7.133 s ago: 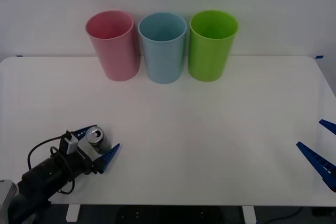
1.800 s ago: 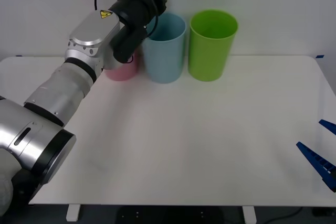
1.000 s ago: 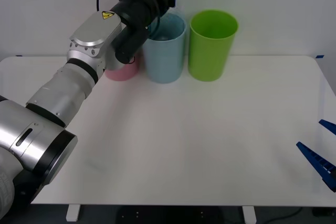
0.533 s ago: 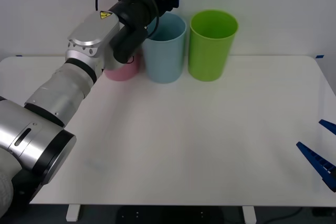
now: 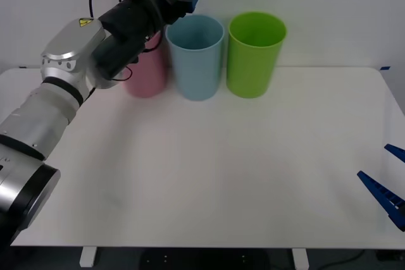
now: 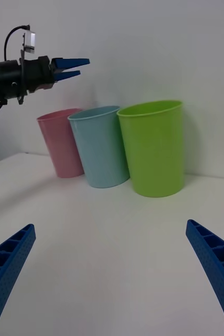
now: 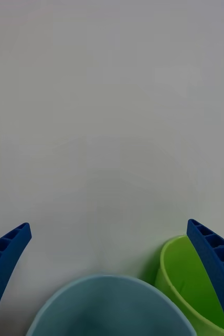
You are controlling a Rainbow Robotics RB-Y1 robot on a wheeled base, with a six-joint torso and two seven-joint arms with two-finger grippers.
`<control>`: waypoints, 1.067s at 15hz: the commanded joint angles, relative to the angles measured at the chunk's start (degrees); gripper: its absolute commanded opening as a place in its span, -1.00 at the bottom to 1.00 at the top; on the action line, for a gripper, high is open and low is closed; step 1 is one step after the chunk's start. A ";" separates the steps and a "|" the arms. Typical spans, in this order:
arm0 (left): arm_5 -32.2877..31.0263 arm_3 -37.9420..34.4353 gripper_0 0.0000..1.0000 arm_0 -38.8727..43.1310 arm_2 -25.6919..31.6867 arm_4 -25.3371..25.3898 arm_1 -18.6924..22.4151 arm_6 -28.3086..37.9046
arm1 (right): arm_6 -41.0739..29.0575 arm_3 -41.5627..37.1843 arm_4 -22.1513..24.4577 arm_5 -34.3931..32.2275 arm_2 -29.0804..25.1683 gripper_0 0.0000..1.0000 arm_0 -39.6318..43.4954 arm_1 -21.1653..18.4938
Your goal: Grasp the object on the table and drop it into the matching bin: aluminum can to the light blue bin, PET bottle to the pink bin.
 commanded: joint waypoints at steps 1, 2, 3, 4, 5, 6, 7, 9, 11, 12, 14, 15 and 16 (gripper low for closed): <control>-0.71 -8.21 1.00 6.49 -0.02 3.77 3.79 -0.27 | 0.00 0.00 0.00 0.00 0.00 1.00 0.00 0.00; -0.97 -11.12 1.00 8.95 0.07 4.83 5.02 -0.44 | 0.00 0.00 0.00 0.00 0.00 1.00 0.00 0.00; -1.15 -14.02 1.00 11.32 0.07 5.79 6.43 -0.71 | 0.00 0.00 0.00 0.00 0.00 1.00 0.00 0.00; -1.41 -15.69 1.00 12.99 0.07 6.58 7.39 -0.88 | 0.00 0.00 0.00 0.00 0.00 1.00 0.00 0.00; -2.03 -18.23 1.00 15.45 0.07 7.81 8.98 -1.41 | 0.00 0.00 0.00 0.00 0.00 1.00 0.00 0.00; -3.61 -19.90 1.00 17.56 0.51 8.87 10.65 -2.03 | 0.00 0.00 0.00 0.00 0.00 1.00 0.00 0.00; -5.81 -20.96 1.00 19.50 1.39 9.22 12.05 -2.38 | 0.00 0.00 0.00 0.00 0.00 1.00 0.00 0.00; -10.47 -23.60 1.00 24.24 3.58 9.40 15.30 -3.08 | 0.00 0.00 0.00 0.00 0.00 1.00 0.00 0.00; -15.30 -25.71 1.00 28.99 7.01 8.87 17.41 -3.96 | 0.00 0.00 0.00 0.00 0.00 1.00 0.00 0.00; -18.55 -26.32 1.00 31.71 9.91 6.94 17.68 -4.31 | 0.00 0.00 0.00 0.00 0.00 1.00 0.00 0.00; -25.06 -27.29 1.00 36.46 16.24 3.16 17.41 -4.75 | 0.00 0.00 0.00 0.00 0.00 1.00 0.00 0.00; -28.04 -27.81 1.00 38.83 18.97 1.75 17.41 -4.93 | 0.00 0.00 0.00 0.00 0.00 1.00 0.00 0.00; -30.51 -28.52 1.00 41.03 21.60 0.17 17.41 -4.93 | 0.00 0.00 0.00 0.00 0.00 1.00 0.00 0.00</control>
